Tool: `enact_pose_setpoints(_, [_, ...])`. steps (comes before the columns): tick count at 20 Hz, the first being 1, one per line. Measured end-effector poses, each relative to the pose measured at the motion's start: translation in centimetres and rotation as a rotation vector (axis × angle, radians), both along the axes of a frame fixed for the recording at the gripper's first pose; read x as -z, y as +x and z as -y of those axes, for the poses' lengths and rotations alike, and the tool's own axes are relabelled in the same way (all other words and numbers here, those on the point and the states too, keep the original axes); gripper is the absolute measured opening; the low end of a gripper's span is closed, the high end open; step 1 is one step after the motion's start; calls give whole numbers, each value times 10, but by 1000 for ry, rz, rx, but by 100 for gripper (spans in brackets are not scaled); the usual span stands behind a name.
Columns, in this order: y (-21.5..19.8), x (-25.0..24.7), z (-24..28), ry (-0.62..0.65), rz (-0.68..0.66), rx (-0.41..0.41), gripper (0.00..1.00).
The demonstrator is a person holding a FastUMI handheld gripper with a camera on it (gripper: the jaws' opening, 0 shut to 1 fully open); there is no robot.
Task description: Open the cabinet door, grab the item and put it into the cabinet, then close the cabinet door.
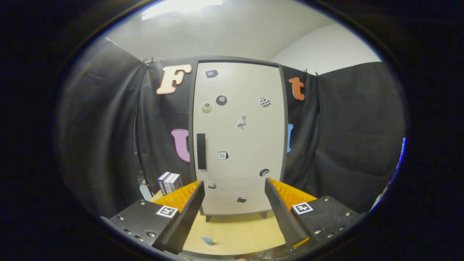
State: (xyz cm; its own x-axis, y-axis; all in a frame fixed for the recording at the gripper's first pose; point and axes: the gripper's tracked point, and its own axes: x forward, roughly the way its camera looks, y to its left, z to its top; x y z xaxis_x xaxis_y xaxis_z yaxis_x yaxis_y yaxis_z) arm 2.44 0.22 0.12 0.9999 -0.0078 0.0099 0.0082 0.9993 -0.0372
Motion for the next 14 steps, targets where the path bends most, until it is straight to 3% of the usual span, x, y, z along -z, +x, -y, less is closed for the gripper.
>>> enact_pose_setpoints(8, [26, 9, -9, -12, -26, -19, 99])
enact_pose_setpoints(14, [76, 12, -46, -27, -32, -83, 99])
